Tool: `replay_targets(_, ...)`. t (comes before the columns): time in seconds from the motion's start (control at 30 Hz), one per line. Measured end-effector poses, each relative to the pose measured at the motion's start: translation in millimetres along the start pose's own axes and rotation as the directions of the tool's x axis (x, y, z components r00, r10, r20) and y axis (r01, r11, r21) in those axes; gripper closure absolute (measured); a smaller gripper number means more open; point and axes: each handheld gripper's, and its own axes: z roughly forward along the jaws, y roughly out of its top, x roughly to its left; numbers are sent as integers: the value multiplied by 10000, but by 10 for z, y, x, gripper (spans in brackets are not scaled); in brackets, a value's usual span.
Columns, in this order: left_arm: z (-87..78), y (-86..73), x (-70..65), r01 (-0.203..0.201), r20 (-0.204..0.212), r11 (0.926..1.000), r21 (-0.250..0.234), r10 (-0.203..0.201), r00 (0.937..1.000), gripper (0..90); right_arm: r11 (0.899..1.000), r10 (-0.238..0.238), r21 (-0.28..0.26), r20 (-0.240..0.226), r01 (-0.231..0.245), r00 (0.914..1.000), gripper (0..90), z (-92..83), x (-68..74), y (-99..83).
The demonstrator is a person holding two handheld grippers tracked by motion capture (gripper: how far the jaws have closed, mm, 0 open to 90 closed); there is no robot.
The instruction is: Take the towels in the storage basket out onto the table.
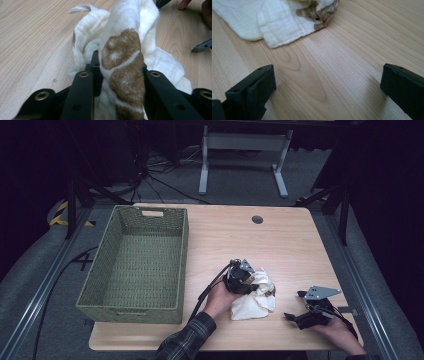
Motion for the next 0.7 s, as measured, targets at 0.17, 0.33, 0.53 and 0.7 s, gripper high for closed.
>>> replay_targets(0.17,-84,25,6,33,-73,9994,-347,-35,10000,500,10000,-17,-13,-5,17,10000,5,0,-4,0)
replay_targets(0.33,-315,83,-56,5,-538,9979,-655,-41,9985,338,9996,106,277,-174,-101,9998,108,-44,-20,38)
replay_targets(0.53,-547,64,-210,-74,-869,9946,-1037,-17,9962,369,9992,109,393,-504,-89,9987,191,-70,5,77)
replay_targets(0.7,-637,-10,-350,-126,-770,9975,-693,73,9970,506,9990,-108,426,-658,136,9978,224,-46,46,127)
